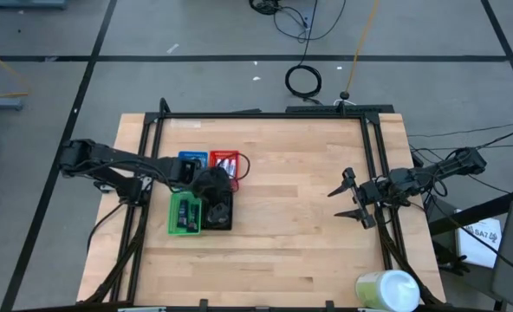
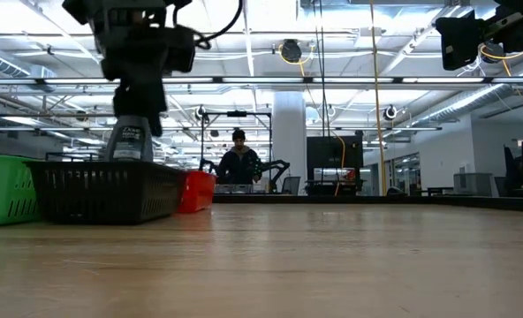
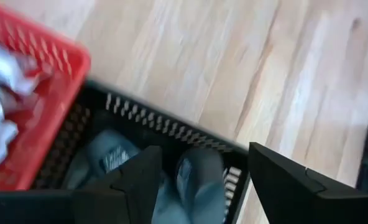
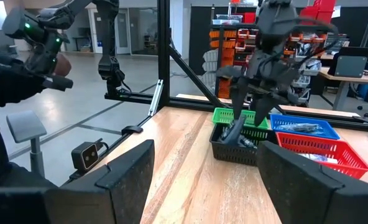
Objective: Pick & Place Travel size toiletries
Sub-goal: Return to Home Position
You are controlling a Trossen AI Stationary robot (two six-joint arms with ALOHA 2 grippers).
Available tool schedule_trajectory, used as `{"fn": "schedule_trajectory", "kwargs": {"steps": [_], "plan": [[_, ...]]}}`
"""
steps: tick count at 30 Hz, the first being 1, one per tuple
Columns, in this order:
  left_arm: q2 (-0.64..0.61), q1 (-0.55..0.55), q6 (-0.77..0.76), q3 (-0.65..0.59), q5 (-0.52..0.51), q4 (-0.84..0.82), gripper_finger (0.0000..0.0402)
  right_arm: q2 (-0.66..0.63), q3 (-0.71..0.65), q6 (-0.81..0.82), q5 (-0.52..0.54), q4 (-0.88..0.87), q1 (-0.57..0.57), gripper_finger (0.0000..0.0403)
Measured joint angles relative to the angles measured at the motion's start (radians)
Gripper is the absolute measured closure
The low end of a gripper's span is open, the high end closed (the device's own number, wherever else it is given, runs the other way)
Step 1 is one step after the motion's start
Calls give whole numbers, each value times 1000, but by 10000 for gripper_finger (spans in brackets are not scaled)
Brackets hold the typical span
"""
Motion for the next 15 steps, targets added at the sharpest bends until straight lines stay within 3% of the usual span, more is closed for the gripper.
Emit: {"fn": "schedule_trajectory", "kwargs": {"steps": [9,15], "plan": [[0,21,179,144,13,-39,165,0,0,1,0,0,0,133],[0,21,156,235,14,-131,165,0,0,1,0,0,0,133]]}}
